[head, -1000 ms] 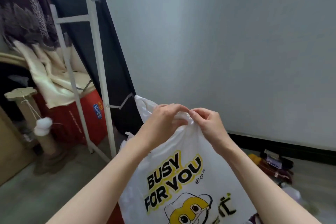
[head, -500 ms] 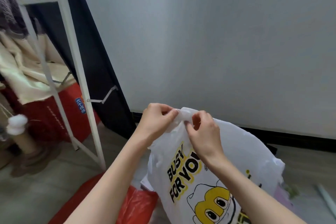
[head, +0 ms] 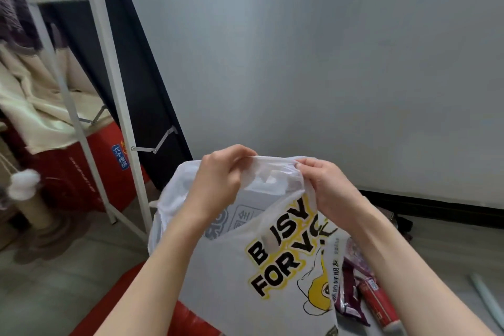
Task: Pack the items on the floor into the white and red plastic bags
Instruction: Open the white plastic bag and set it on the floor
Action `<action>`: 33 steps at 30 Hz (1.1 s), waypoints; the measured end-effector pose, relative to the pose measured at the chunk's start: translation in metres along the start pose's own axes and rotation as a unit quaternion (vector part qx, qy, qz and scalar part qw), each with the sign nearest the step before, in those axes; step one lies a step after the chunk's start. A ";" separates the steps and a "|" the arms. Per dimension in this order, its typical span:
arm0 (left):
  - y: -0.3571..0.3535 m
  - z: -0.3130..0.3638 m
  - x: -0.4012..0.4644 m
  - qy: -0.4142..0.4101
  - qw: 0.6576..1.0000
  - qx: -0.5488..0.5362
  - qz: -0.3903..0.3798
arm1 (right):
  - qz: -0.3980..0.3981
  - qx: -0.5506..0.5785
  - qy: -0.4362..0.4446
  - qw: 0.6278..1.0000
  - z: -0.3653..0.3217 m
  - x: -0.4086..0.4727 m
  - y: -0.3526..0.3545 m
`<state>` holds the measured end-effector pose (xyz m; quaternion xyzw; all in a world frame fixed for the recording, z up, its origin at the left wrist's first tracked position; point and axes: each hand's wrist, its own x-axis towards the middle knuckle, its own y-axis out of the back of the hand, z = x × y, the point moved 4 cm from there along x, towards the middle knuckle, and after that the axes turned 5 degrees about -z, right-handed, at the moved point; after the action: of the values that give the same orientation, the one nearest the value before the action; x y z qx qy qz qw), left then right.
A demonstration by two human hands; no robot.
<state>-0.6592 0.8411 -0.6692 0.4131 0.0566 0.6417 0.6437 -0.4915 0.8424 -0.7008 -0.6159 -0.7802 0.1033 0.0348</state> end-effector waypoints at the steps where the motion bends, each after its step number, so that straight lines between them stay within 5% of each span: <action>1: 0.002 -0.002 0.000 0.015 0.999 -0.040 0.001 | 0.009 -0.020 0.025 0.999 -0.002 0.000 -0.003; 7: 0.013 -0.008 -0.002 -0.009 0.996 -0.084 -0.001 | 0.024 -0.324 0.190 0.926 -0.008 -0.001 -0.012; 11: 0.018 -0.016 -0.006 -0.027 0.994 -0.105 -0.030 | 0.048 -0.300 0.229 0.925 -0.012 -0.002 -0.007; 15: -0.002 -0.008 -0.008 -0.129 0.970 0.180 -0.097 | 0.059 -0.184 0.151 0.969 -0.009 -0.002 0.009; 18: -0.007 -0.005 -0.007 -0.175 0.963 0.203 -0.031 | 0.080 -0.263 0.105 0.956 0.003 0.002 0.015; 22: -0.007 -0.012 -0.009 -0.011 0.969 0.237 0.067 | 0.263 -0.440 0.134 0.848 -0.001 -0.003 0.019; 25: -0.002 -0.018 -0.008 0.099 0.976 0.165 0.105 | 0.278 -0.384 0.159 0.866 -0.001 -0.011 -0.008; 29: 0.000 -0.011 -0.007 0.116 0.989 0.022 0.093 | 0.217 -0.381 0.088 0.895 0.027 -0.006 -0.039; 33: 0.001 -0.006 -0.009 0.129 0.989 -0.057 0.042 | 0.283 -0.330 0.103 0.895 0.021 0.002 -0.017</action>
<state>-0.6651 0.8357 -0.6765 0.2917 0.0844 0.7184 0.6259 -0.5124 0.8379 -0.7184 -0.7937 -0.5545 -0.2190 -0.1210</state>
